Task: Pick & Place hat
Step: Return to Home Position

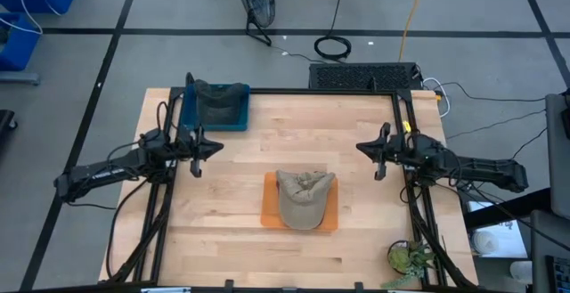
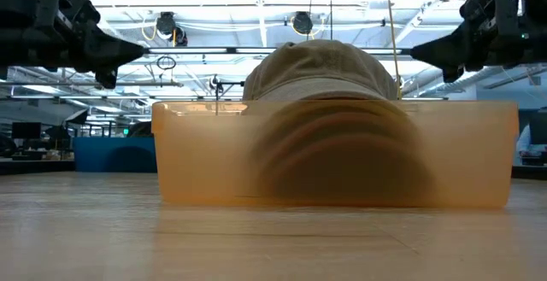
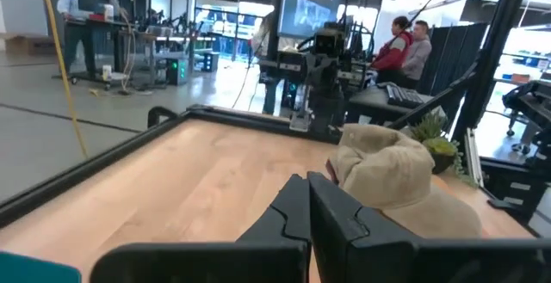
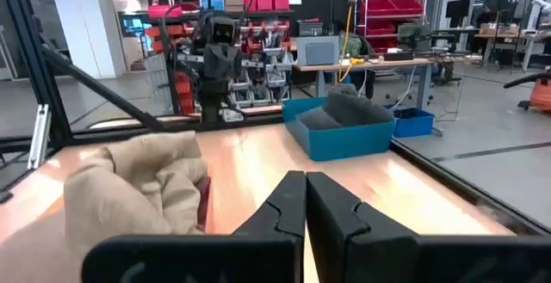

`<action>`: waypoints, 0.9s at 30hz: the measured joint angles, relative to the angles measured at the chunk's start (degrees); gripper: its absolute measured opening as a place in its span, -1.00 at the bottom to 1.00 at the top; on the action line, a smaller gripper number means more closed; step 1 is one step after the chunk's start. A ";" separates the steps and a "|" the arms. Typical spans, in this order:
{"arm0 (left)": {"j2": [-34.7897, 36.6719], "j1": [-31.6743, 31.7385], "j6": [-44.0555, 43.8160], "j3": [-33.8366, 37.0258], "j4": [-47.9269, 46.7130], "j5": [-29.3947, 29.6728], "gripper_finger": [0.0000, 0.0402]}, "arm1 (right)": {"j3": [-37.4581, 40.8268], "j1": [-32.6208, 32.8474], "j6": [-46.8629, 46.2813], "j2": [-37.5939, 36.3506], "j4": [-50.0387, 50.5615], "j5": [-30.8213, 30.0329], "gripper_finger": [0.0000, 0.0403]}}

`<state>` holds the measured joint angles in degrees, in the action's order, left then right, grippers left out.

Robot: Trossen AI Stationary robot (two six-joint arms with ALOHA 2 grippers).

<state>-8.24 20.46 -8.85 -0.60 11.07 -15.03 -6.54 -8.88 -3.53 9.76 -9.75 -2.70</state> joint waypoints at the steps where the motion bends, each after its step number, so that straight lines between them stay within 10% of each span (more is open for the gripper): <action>1: -0.08 -0.11 0.01 0.00 0.02 0.00 -0.99 | 0.43 0.00 0.09 -0.02 0.00 0.00 -1.00; 27: -0.10 -8.66 0.19 -0.05 0.74 6.03 -0.99 | 5.29 -0.09 3.61 0.00 -5.02 -4.96 -1.00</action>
<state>-8.34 11.80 -8.66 -0.64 11.82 -8.99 -1.25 -8.97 0.07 9.76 -14.76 -7.66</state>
